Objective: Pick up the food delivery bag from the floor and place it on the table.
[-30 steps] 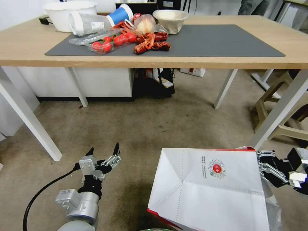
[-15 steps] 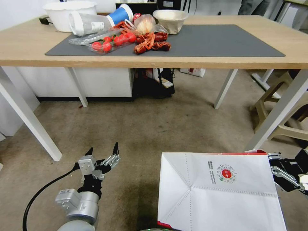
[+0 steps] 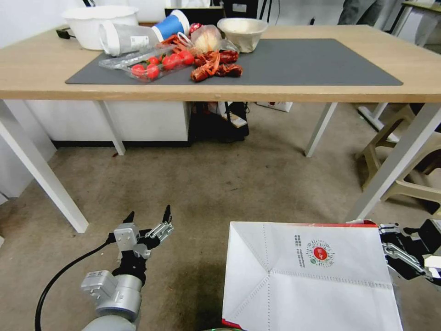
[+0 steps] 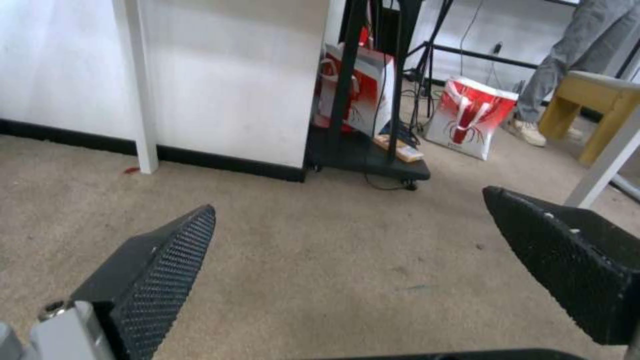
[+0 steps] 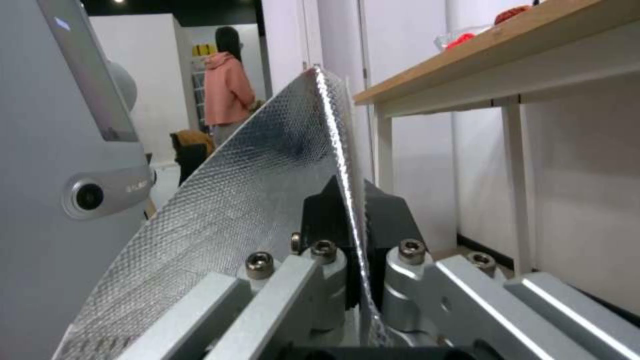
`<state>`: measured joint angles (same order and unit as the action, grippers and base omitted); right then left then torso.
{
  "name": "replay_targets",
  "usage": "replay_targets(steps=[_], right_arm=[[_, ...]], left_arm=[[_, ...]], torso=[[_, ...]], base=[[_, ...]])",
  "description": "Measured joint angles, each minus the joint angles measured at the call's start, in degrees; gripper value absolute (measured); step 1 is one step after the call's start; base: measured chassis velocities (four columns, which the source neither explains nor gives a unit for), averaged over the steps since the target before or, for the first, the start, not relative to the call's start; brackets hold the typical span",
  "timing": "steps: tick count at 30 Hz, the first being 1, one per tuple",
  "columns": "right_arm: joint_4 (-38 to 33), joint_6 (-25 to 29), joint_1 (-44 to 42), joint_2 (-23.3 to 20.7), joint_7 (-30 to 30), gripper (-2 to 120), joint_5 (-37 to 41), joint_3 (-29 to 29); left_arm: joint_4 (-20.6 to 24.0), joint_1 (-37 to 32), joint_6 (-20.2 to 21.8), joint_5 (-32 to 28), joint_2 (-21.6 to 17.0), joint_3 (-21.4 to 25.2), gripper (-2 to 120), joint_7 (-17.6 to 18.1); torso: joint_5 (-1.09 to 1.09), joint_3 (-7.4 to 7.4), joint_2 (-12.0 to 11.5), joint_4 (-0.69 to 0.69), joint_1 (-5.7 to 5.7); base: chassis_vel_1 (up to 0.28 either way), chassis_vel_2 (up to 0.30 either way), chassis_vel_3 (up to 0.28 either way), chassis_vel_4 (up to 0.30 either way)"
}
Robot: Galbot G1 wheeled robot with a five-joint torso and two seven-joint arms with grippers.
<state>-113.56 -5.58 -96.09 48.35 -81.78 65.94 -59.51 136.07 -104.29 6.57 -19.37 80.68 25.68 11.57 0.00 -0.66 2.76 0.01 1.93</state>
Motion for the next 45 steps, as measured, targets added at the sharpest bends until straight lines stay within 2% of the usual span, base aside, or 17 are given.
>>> replay_targets(steps=[22, 34, 41, 45], right_arm=[[-0.64, 0.53, -0.23, 1.09, 0.22, 0, -1.71, 0.61], [-0.92, 0.84, -0.83, 1.80, 0.01, 0, -2.13, 0.32], [-1.18, 0.83, -0.67, 1.88, -0.05, 0, -2.13, 0.18], [-1.20, 0.84, -0.56, 2.03, 0.10, 0, -2.28, 0.21]], left_arm=[[-0.08, 0.07, 0.34, -0.37, -0.41, 0.06, 100, 0.31], [0.00, -0.09, 0.21, -0.29, -0.21, 0.12, 100, 0.69], [0.13, -0.05, 0.20, -0.27, -0.24, 0.18, 100, 0.86], [0.12, 0.01, 0.20, -0.26, -0.24, 0.16, 100, 0.86]], torso=[[0.00, -2.12, 1.93, -0.01, 0.10], [0.00, -5.20, 5.44, -0.01, 0.36], [0.00, -7.23, 8.10, -0.01, 0.95], [0.00, -7.89, 9.01, -0.01, 1.18]], base=[[0.000, 0.000, 0.000, 0.000], [0.000, 0.000, 0.000, 0.000], [0.000, 0.000, 0.000, 0.000], [0.000, 0.000, 0.000, 0.000]])
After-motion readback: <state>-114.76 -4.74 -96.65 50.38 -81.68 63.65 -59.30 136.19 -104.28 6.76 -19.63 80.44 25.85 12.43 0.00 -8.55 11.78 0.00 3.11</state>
